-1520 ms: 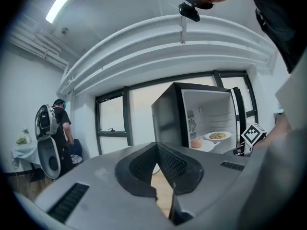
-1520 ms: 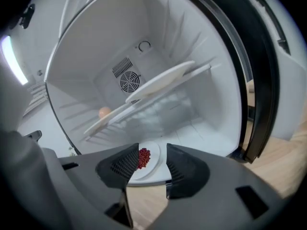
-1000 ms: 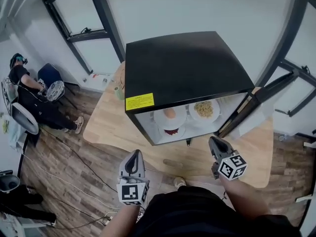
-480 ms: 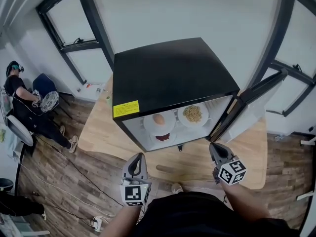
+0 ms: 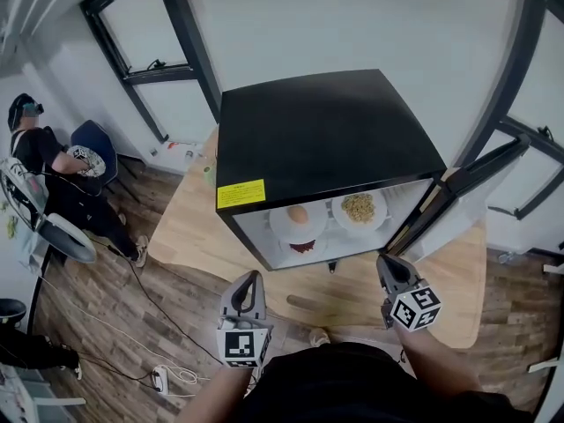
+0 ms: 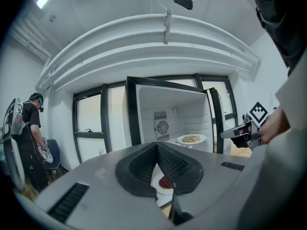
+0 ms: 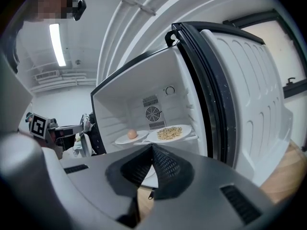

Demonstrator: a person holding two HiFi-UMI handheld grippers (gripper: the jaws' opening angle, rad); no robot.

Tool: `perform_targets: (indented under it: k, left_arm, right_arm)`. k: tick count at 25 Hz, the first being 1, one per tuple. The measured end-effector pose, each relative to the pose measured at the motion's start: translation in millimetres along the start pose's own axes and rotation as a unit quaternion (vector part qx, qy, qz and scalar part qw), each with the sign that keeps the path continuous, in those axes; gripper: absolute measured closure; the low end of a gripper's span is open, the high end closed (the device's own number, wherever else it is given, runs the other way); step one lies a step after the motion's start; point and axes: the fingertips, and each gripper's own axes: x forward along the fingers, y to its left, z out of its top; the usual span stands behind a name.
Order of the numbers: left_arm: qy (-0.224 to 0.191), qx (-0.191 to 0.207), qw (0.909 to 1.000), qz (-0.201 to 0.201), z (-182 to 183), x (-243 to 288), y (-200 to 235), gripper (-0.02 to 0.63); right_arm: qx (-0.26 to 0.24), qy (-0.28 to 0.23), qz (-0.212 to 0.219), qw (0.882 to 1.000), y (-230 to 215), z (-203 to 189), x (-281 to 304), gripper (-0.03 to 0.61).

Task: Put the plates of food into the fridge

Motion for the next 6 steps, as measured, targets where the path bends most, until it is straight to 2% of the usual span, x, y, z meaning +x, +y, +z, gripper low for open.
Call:
perform_targets:
  k: [6]
  left_arm:
    - [-0.002, 0.003, 1.0, 0.007, 4.9, -0.7, 8.1, 0.609]
  right_arm:
    - [0.0, -0.001, 0.0, 1.0, -1.1, 5.2, 10.4, 0.555]
